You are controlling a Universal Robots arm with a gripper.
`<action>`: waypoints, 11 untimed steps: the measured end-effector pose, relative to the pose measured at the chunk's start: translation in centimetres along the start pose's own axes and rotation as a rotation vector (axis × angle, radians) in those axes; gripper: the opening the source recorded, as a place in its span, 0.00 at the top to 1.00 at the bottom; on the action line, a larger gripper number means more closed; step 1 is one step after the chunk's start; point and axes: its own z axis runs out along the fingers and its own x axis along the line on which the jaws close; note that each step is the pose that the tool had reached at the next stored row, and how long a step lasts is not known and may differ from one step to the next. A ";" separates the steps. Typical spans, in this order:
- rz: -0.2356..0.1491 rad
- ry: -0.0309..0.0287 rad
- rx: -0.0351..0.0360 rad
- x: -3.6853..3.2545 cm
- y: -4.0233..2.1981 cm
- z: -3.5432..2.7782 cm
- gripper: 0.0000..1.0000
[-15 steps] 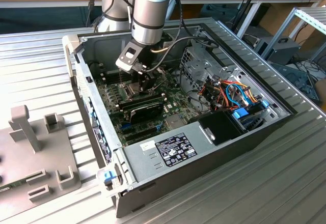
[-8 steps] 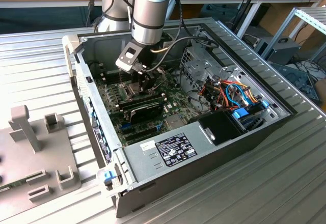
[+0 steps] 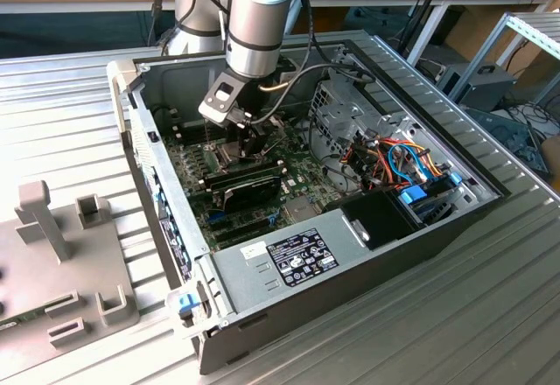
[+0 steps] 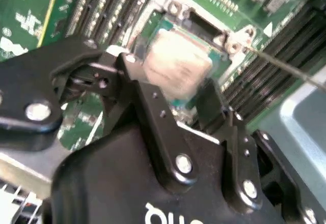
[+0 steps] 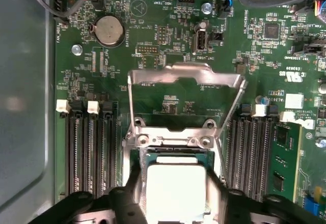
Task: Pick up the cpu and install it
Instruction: 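Place the cpu into insertion slot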
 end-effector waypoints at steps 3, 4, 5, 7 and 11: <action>0.000 -0.0008 0.0012 -0.01 -0.02 -0.04 0.33; 0.000 -0.0010 0.0013 -0.02 -0.02 -0.04 0.33; 0.000 -0.0011 0.0012 -0.02 -0.02 -0.04 0.33; 0.010 -0.0008 0.0018 -0.02 -0.02 -0.04 0.33; 0.037 -0.0001 0.0030 -0.02 -0.02 -0.04 0.33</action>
